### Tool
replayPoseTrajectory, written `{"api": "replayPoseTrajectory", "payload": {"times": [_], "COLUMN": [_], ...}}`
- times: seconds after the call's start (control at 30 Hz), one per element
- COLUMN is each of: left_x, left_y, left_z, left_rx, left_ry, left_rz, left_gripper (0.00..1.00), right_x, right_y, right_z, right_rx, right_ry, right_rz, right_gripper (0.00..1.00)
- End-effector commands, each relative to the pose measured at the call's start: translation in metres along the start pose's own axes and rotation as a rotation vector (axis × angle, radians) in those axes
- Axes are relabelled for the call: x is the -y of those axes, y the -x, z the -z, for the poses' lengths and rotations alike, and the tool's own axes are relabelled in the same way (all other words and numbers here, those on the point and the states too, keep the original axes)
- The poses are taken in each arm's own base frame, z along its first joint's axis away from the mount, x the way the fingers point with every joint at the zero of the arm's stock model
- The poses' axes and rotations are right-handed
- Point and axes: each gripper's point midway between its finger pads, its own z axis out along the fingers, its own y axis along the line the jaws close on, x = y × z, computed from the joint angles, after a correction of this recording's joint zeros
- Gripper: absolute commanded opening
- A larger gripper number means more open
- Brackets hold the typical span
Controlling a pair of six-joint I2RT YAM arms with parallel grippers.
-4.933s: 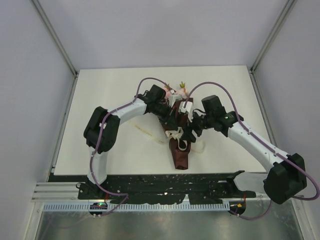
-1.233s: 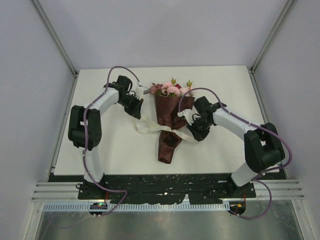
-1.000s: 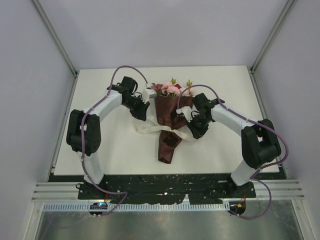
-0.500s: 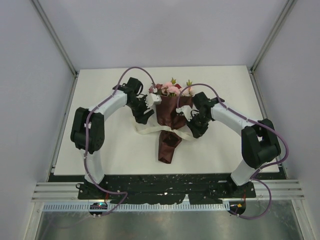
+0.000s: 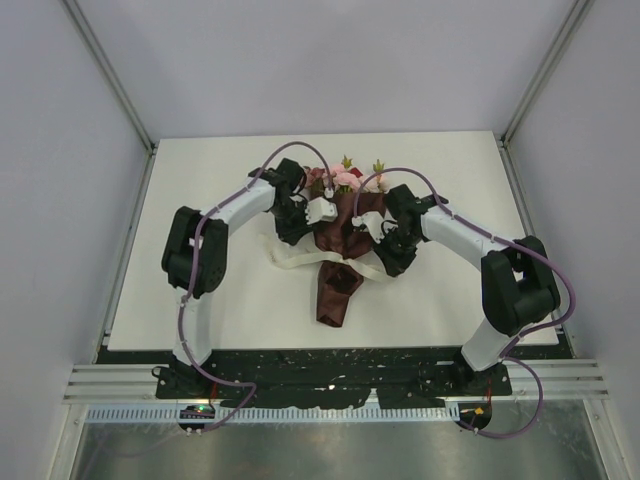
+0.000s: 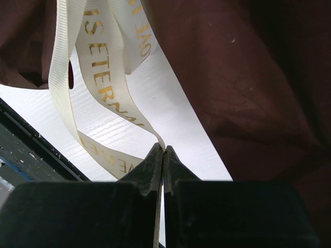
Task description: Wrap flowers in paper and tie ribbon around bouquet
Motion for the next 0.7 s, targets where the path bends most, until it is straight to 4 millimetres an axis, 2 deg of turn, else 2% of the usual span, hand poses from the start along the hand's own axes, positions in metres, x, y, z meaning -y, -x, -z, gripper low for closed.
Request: {"api": "replayPoseTrajectory", "payload": {"times": [0.0,0.03,0.17,0.4,0.67], "left_x": [-0.003,-0.004,-0.009,-0.022,-0.032], "left_y": [-0.008,-0.011,-0.025,-0.057,-0.068], "left_z": [0.01,0.012,0.027,0.038,0.042], "left_rx": [-0.05,-0.051,-0.045,-0.097,-0.114], "left_ry": [0.005,0.017,0.062,0.136,0.16], "left_rz": [-0.013,0.0,0.023,-0.03,-0.011], "left_gripper": [0.13,0.0,0.0,0.0,0.0], "right_x": [0.008,0.008,0.009,0.017,0.03], "right_y": [0.009,0.008,0.001,-0.024,-0.041], "right_z": [0.006,0.007,0.006,-0.002,-0.008], "right_rx": [0.019,0.017,-0.001,-0.072,-0.124], "right_ry": [-0.026,-0.029,-0.045,-0.091,-0.148], "right_rz": [0.023,0.026,0.045,0.075,0.08], "right_gripper": [0.05,0.06,0.06,0.05,0.05]}}
